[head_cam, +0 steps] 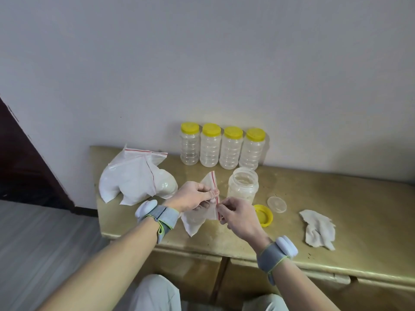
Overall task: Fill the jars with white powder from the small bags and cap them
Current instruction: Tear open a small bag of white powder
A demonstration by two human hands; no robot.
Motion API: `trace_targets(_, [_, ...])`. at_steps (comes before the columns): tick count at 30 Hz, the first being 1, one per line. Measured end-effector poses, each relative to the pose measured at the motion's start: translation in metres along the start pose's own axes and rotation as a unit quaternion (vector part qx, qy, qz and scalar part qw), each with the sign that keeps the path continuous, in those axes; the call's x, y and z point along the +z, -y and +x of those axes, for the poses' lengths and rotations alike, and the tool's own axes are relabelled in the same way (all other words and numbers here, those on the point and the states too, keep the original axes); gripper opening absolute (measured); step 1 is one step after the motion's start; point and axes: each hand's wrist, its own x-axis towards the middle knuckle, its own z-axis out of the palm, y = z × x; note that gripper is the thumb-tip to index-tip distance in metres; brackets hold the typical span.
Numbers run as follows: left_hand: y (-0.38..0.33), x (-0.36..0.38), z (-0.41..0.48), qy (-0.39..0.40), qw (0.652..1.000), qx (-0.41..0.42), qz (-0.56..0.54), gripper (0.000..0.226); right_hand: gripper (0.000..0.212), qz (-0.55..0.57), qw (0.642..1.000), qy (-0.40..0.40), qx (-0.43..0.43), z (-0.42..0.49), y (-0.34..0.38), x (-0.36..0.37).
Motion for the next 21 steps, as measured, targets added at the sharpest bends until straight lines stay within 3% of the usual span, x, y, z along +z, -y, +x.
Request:
trace_targets(9, [0.002, -0.006, -0.006, 0.033, 0.999, -0.004, -0.033, 0.018, 0.024, 0.193, 0.975, 0.082, 0.068, -0.003, 0.004, -0.001])
trace_targets(21, [0.003, -0.017, -0.014, 0.017, 0.998, -0.028, -0.057, 0.005, 0.015, 0.323, 0.935, 0.081, 0.117, -0.002, 0.01, 0.005])
